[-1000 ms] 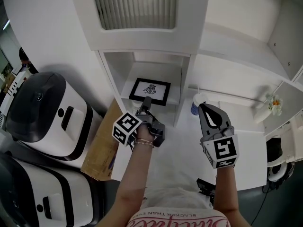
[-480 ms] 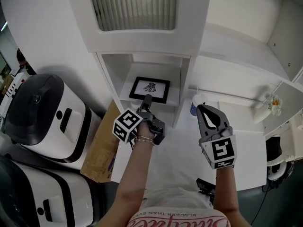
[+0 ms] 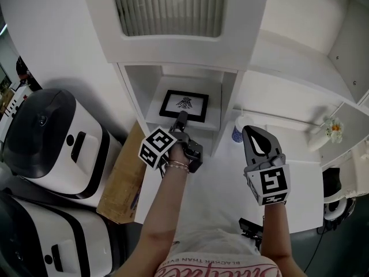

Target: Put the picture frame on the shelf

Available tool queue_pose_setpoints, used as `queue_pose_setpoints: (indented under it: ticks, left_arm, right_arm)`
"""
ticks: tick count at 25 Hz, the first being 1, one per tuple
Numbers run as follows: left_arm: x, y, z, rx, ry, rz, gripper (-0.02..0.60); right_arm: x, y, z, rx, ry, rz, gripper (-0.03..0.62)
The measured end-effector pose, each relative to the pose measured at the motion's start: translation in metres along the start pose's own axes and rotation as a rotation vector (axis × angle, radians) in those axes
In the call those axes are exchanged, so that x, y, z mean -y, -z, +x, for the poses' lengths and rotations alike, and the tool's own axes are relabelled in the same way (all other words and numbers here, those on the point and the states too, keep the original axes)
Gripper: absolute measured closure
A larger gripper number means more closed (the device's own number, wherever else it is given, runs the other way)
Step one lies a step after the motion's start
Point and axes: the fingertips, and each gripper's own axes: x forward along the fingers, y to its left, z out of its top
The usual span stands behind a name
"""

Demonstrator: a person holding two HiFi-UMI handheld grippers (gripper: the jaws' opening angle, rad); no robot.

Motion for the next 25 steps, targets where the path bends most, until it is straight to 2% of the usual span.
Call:
queue_pose_setpoints:
  ticks: [6,13,17,20,25]
  left_arm:
    - [0.001,0.0,0.002,-0.04,-0.004,0.044,0.4]
    - [0.006,0.001,-0.008,-0.084,-0.002,0.145,0.342]
    - [0.01,0.004,-0.017,-0.103,-0.017,0.243,0.318]
    - [0.013,0.005,-0.03,-0.104,-0.04,0.337,0.308]
    - [0.029,0.007,-0.052,-0.102,-0.065,0.546,0.296]
  right_arm:
    - [-0.002,-0.002,-0.001,-0.006,0.008,-0.006,0.586]
    - [0.002,-0.002,-0.007,-0.01,0.045,0.048,0.586]
    - [-0.004,-0.01,-0.015,0.029,0.038,0.034,0.586]
    - [-0.005,-0.015,-0.021,0.05,0.054,0.064,0.586]
    - [-0.005,-0.017,-0.025,0.027,0.071,0.082,0.586]
